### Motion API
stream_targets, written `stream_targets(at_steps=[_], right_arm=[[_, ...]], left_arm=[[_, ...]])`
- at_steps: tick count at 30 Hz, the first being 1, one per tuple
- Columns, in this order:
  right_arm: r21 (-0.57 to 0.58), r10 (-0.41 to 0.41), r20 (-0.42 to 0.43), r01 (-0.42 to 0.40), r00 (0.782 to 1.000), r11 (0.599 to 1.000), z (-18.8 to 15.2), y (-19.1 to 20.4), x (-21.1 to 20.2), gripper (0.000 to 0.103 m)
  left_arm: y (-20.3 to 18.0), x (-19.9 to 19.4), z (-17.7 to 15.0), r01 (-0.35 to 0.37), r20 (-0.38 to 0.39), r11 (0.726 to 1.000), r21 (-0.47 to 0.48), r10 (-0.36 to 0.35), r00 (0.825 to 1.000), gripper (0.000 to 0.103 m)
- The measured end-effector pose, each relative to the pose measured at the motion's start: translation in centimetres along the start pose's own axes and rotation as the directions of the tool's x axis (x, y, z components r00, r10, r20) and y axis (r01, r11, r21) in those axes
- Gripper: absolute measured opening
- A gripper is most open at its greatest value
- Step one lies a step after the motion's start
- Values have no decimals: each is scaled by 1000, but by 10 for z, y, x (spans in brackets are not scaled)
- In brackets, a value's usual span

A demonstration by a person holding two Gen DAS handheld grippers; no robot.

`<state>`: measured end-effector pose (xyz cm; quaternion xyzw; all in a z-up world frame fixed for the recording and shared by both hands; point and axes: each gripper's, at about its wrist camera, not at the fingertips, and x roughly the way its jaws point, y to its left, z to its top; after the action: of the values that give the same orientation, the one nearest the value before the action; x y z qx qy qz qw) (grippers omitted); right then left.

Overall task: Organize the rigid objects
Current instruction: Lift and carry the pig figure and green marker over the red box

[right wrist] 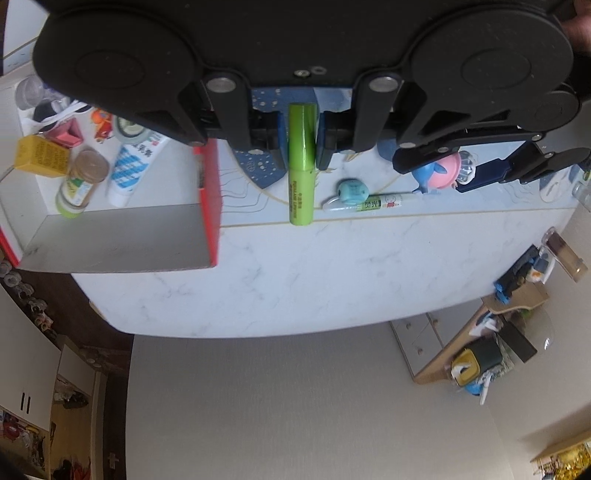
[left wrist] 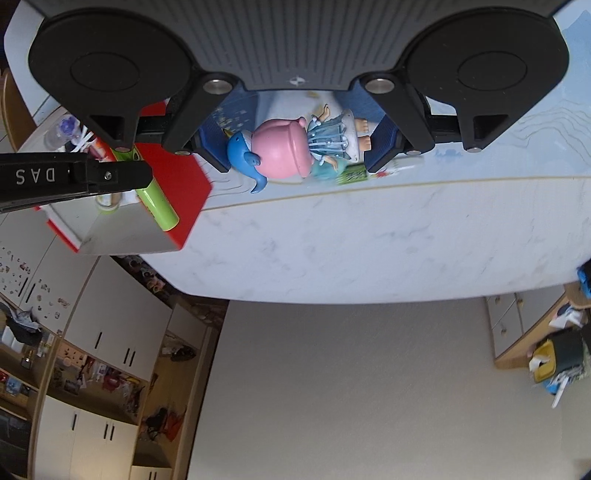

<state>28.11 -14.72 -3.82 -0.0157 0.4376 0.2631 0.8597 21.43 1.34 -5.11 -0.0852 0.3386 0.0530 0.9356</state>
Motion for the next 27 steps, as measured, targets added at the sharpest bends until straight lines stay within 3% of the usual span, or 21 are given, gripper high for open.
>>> stream_targets(at_steps=[12, 27], right_arm=[[32, 7, 28, -8, 1000, 999, -6, -70, -31, 15], [92, -27, 12, 26, 1000, 995, -18, -174, -45, 15]], left_arm=[[-76, 12, 14, 15, 0, 998, 58, -15, 1000, 79], [-179, 55, 29, 100, -63, 985, 141, -92, 994, 79]])
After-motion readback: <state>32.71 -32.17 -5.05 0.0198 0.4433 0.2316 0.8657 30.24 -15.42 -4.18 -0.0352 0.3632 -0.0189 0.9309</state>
